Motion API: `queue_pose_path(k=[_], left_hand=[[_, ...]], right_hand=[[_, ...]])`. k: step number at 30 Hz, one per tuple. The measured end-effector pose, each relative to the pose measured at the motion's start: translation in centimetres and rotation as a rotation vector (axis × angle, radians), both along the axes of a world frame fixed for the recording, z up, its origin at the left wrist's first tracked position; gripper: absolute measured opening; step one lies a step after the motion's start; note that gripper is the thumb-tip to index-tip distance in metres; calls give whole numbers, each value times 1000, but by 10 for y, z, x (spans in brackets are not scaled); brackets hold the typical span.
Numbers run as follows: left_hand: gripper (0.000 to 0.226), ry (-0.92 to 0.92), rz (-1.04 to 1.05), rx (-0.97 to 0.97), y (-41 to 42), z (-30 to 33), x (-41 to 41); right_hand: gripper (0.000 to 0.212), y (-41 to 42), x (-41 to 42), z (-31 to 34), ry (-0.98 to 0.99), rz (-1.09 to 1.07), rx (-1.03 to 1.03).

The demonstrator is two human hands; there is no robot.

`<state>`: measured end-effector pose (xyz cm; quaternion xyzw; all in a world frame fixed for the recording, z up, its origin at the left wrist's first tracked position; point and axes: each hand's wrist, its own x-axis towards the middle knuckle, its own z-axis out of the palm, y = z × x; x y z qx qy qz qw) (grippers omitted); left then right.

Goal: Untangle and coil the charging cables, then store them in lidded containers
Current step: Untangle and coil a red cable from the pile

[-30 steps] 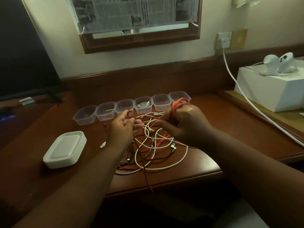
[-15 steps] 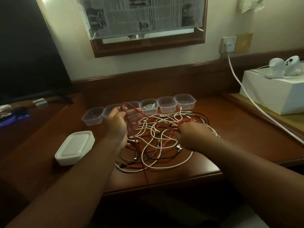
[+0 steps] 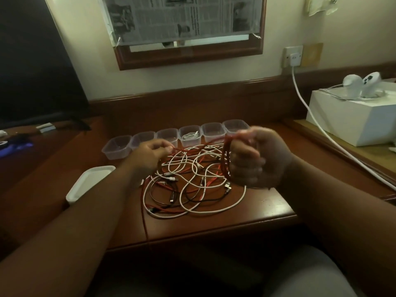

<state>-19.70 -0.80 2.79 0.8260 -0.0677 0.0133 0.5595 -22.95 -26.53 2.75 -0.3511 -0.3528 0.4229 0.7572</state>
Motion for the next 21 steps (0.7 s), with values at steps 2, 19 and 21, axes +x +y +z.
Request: queue_pose_path(k=[2,19,21], left_hand=[[21,151,-151,-22,-9,-6,-8],[32,268,-268,-298,-42,-2,-42],[32,200,-255,-239,-38,2,-34]], right_hand=[[46,14,-6,20,27,14,256],[45,24,19,17,-463,-1323,-702],[55,27,17,11,-610,-1207,-982]])
